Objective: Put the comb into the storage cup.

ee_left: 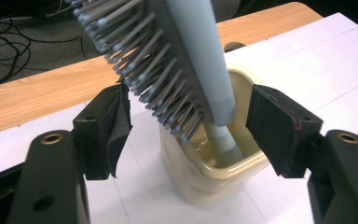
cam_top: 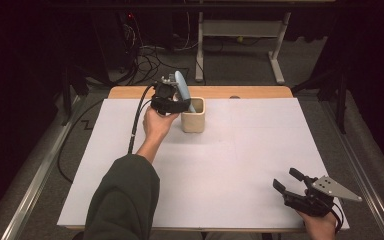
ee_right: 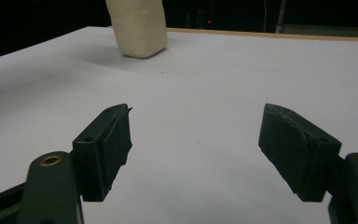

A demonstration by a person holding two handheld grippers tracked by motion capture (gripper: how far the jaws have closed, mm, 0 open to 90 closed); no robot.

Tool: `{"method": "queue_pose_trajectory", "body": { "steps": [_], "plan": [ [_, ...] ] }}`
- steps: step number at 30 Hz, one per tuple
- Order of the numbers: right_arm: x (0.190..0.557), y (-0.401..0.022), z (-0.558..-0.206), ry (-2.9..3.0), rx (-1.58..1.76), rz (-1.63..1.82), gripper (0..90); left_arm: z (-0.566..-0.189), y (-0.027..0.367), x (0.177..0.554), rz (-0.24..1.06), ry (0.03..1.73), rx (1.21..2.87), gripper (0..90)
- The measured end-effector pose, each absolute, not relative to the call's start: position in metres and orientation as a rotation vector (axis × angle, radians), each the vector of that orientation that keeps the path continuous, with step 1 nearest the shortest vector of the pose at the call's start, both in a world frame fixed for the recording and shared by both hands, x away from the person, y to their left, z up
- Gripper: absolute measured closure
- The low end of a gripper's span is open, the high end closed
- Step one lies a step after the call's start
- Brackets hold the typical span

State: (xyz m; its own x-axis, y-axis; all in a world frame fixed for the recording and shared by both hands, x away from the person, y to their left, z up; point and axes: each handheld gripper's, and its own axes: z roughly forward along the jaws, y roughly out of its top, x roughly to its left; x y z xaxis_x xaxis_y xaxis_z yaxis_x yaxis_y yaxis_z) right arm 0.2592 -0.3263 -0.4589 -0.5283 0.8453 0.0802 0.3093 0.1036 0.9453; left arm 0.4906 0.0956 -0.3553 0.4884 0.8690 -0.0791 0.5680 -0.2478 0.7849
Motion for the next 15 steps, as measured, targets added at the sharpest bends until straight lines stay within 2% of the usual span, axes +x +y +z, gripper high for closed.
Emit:
{"method": "queue_pose_trajectory", "body": {
  "steps": [15],
  "plan": [
    [0.2590,-0.3266,-0.4589,1.895,1.123,1.430,26.0,-0.3531,0.1013,0.4833,0.478,1.172,1.938,32.2]
  ]
}}
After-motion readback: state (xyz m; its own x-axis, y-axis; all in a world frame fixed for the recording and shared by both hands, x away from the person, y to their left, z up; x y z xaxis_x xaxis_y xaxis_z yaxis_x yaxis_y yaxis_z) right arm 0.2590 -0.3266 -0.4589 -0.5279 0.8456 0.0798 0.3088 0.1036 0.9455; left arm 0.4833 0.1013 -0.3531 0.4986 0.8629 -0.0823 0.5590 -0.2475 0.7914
